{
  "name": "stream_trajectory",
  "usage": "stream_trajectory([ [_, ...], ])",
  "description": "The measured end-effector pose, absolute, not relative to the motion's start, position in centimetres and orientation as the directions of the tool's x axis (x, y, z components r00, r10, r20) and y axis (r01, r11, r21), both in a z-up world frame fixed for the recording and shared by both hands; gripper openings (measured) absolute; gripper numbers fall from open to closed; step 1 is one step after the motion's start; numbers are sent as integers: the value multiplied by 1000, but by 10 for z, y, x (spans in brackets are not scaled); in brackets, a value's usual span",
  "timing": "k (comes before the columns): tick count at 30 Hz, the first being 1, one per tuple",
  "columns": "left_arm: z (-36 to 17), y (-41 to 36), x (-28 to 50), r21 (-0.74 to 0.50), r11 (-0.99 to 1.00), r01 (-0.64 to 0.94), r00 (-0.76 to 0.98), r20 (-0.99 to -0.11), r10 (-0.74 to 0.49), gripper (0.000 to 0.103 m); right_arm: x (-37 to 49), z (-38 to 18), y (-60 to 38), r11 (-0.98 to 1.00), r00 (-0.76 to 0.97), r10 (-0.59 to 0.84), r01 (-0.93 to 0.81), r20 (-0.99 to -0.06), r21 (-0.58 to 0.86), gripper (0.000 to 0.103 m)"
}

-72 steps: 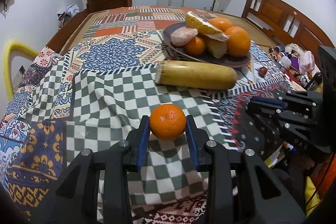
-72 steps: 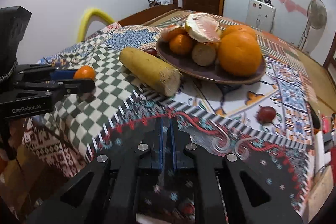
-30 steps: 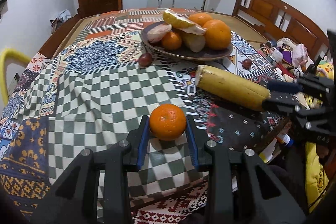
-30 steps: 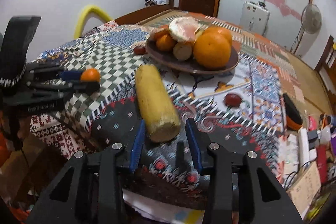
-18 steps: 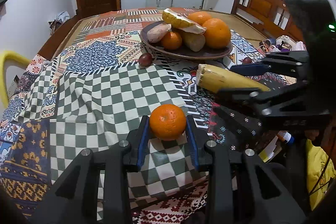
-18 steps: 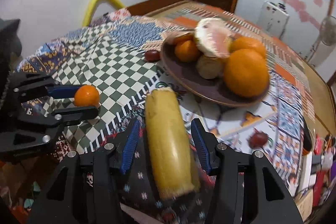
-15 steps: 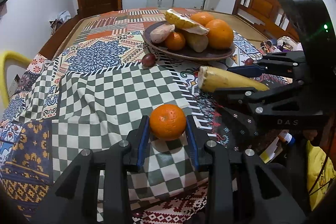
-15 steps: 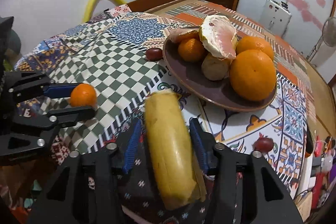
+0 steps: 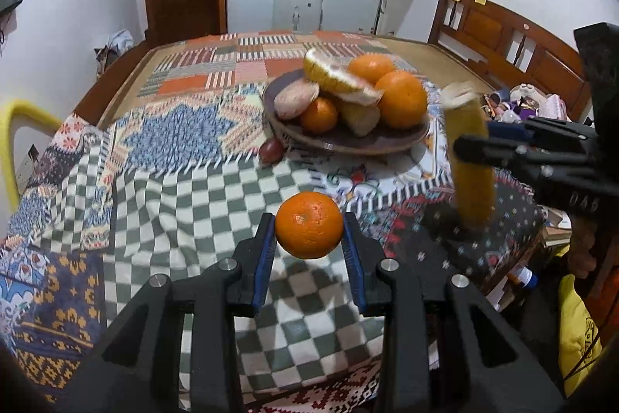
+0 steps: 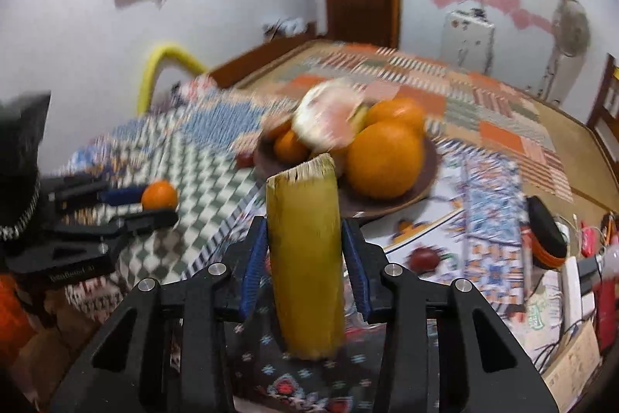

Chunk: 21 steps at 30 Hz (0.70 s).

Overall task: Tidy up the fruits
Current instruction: 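Lift the tangerine with the left tool while the right tool raises the yellow cylinder upright, then lower the tangerine and yellow cylinder onto the purple plate and open both tools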

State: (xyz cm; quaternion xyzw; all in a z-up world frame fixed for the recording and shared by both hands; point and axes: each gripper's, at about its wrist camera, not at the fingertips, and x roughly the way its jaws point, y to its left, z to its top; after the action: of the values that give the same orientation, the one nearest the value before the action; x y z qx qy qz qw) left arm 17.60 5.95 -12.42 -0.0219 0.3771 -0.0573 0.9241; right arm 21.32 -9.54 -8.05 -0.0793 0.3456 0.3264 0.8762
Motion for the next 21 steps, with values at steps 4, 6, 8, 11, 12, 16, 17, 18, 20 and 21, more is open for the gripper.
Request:
stream_trajectory([
  [4, -114, 53, 185, -80, 993, 91, 728, -675, -121, 34, 222, -67, -113, 808, 592, 516, -576, -619, 122, 35],
  [6, -109, 49, 190, -79, 992, 94, 733, -668, -123, 34, 226, -61, -116, 814, 604, 520, -564, -604, 136, 35],
  [8, -106, 46, 196, -76, 992, 97, 738, -664, -123, 34, 228, -57, -118, 816, 613, 525, -559, -591, 144, 35],
  [11, -104, 41, 205, -73, 992, 102, 741, -660, -124, 34, 230, -52, -118, 816, 623, 531, -559, -575, 148, 35],
  [12, -104, 39, 208, -69, 992, 102, 742, -659, -122, 34, 230, -51, -118, 815, 625, 533, -560, -570, 149, 35],
  [16, -105, 35, 220, -63, 993, 103, 741, -661, -119, 34, 236, -45, -116, 811, 631, 541, -567, -557, 145, 35],
  [17, -106, 35, 224, -64, 993, 103, 739, -663, -119, 34, 239, -44, -115, 808, 630, 543, -571, -555, 144, 35],
  [18, -108, 34, 228, -65, 993, 102, 737, -665, -119, 34, 240, -44, -114, 807, 628, 545, -573, -556, 144, 35],
  [20, -110, 33, 234, -63, 993, 100, 735, -668, -117, 34, 244, -46, -110, 803, 622, 548, -578, -559, 144, 35],
  [21, -111, 33, 238, -63, 993, 99, 733, -671, -115, 34, 246, -47, -108, 801, 617, 549, -582, -564, 143, 35],
])
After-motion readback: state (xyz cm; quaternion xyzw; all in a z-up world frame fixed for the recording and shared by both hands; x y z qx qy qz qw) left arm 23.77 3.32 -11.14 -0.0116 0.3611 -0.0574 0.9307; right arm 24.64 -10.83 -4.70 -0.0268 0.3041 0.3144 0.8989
